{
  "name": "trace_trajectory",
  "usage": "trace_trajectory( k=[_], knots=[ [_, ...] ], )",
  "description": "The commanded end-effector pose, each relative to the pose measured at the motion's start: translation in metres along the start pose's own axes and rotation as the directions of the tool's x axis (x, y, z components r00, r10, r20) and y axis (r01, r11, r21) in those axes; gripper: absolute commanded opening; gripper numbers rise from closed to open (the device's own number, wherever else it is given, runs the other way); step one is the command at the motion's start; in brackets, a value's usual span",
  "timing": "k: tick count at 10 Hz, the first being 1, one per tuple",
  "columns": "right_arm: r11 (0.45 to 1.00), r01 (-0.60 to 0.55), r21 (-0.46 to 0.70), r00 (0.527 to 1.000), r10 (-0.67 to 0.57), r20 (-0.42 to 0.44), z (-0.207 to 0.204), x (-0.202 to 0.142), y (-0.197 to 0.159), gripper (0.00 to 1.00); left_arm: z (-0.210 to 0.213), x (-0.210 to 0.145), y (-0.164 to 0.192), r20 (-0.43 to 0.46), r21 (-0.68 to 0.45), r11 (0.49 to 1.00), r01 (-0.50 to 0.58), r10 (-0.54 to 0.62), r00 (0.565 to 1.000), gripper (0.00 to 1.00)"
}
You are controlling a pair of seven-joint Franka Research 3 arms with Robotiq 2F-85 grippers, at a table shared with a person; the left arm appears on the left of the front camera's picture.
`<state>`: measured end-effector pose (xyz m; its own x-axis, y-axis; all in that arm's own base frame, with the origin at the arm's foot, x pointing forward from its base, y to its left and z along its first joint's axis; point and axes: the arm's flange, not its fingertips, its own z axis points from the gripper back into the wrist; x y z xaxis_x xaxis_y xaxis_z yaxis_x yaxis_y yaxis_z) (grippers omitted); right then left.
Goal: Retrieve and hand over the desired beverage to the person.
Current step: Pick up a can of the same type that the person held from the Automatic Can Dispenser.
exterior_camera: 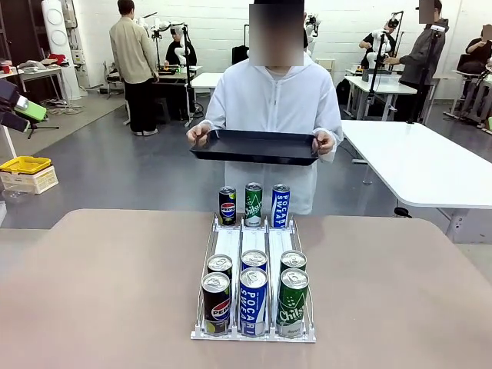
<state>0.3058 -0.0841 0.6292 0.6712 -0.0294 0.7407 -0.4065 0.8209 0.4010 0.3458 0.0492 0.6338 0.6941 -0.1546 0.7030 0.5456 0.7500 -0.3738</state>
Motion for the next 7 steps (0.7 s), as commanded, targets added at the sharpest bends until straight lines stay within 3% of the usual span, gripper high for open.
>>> trace_trajectory(
  k=[1,7],
  knots=[
    [1.0,-0.009,0.017,1.0,0.009,0.001,-0.0016,0.0006,-0.0013,1.0,0.001,0.0004,0.0027,0.007,-0.019,1.0,0.018,-0.018,1.0,1.0],
    [1.0,-0.009,0.017,1.0,0.009,0.001,-0.0016,0.0006,-0.0013,1.0,0.001,0.0004,0.0027,0.007,-0.019,1.0,0.018,-0.018,1.0,1.0]
  ],
)
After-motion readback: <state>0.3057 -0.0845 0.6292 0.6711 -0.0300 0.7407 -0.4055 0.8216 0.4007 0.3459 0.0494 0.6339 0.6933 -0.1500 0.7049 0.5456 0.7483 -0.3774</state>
